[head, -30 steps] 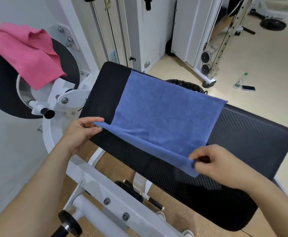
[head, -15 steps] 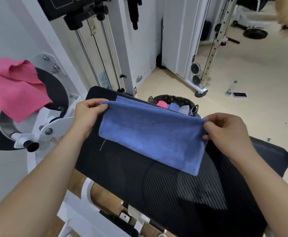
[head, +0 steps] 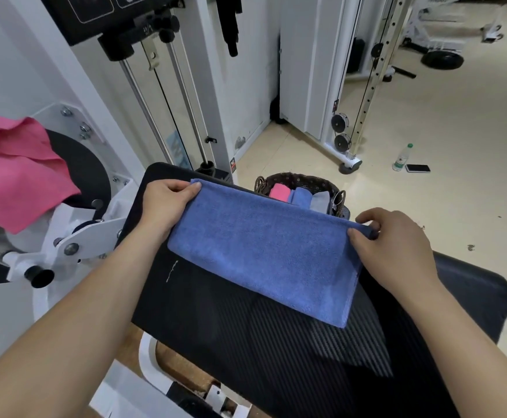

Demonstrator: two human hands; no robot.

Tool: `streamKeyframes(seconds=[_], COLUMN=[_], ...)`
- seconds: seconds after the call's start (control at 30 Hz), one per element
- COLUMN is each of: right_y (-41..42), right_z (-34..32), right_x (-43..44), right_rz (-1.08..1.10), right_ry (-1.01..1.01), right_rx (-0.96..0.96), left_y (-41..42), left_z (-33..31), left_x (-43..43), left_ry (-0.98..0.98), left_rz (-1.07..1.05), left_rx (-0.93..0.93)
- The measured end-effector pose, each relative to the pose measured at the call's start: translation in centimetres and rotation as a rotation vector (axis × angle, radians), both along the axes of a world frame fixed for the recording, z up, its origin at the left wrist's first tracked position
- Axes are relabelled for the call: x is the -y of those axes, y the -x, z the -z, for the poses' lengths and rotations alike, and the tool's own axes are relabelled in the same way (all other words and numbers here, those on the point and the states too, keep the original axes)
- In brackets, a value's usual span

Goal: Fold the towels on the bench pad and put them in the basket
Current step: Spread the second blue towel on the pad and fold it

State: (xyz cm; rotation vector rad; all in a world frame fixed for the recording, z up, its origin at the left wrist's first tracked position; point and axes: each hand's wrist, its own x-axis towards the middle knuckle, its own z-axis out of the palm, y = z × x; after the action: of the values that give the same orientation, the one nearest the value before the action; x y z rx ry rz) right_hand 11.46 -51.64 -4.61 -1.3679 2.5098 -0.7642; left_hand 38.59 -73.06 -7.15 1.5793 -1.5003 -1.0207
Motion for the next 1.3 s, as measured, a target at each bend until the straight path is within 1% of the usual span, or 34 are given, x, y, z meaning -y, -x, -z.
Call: streamKeyframes(seconds=[0.07,0.17,0.2,0.27,0.3,0.33,0.43,0.5,0.57,0.67,0.73,0.83,0.93,1.0,1.07,1.17,1.23,1.3], right_y=[0.1,0.7,1.0,1.7,2.0,2.2,2.4,2.6,3.2,3.9,3.9,2.7,0.2,-1.1,-2.2,-3.2,-3.4,-3.3], right_z=[-0.2,-1.2,-1.5,-2.3,-2.6,-2.7,-2.7,-2.9,-3.6,-5.1,-6.2,-8.4,-11.1,-11.8,-11.1,-7.7,-5.1,-2.9], right_x=[0.2,0.5,0.6,0.7,0.7,0.8,1.2,1.4,1.6,2.6,3.8,6.4,8.7,9.9,10.8,11.5,11.1,10.5], right_rz=[-0.025,-0.081,-0.093,-0.091,-0.081,-0.087,-0.133,-0.154,-0.176,-0.188,-0.193,-0.247,-0.277,-0.303,-0.405,-0.528,-0.601,-0.648], right_ry=[-0.056,-0.125,-0.141,-0.154,-0.166,-0.186,-0.218,-0.232,-0.27,-0.294,-0.242,-0.062,0.177,0.283,0.268,0.087,-0.02,-0.063], right_rx=[-0.01,0.057,0.137,0.366,0.434,0.447,0.359,0.406,0.565,0.892,0.971,0.952,0.964,0.844,0.625,0.344,0.22,0.173], left_y=[0.0,0.1,0.2,0.3,0.4,0.4,-0.1,-0.2,-0.4,-1.7,-3.2,-6.6,-9.8,-10.6,-10.0,-7.6,-5.8,-4.3], left_z=[0.0,0.0,-0.1,-0.4,-0.6,-0.8,-1.3,-1.6,-1.8,-2.0,-2.9,-5.1,-6.8,-5.9,-3.2,3.0,7.0,9.7], left_x=[0.1,0.3,0.3,0.5,0.7,0.8,0.7,0.3,-0.3,-0.9,-1.4,-3.2,-8.4,-13.5,-18.5,-24.2,-26.9,-28.6], left_ry=[0.008,0.122,0.172,0.248,0.27,0.286,0.312,0.363,0.361,0.34,0.393,0.577,0.7,0.707,0.658,0.513,0.414,0.337], left_rz=[0.002,0.034,0.067,0.18,0.24,0.288,0.374,0.413,0.409,0.351,0.285,0.162,0.057,0.023,0.072,0.23,0.317,0.328], left_rx=[0.043,0.217,0.26,0.358,0.419,0.461,0.51,0.56,0.566,0.503,0.501,0.522,0.495,0.485,0.466,0.552,0.595,0.602])
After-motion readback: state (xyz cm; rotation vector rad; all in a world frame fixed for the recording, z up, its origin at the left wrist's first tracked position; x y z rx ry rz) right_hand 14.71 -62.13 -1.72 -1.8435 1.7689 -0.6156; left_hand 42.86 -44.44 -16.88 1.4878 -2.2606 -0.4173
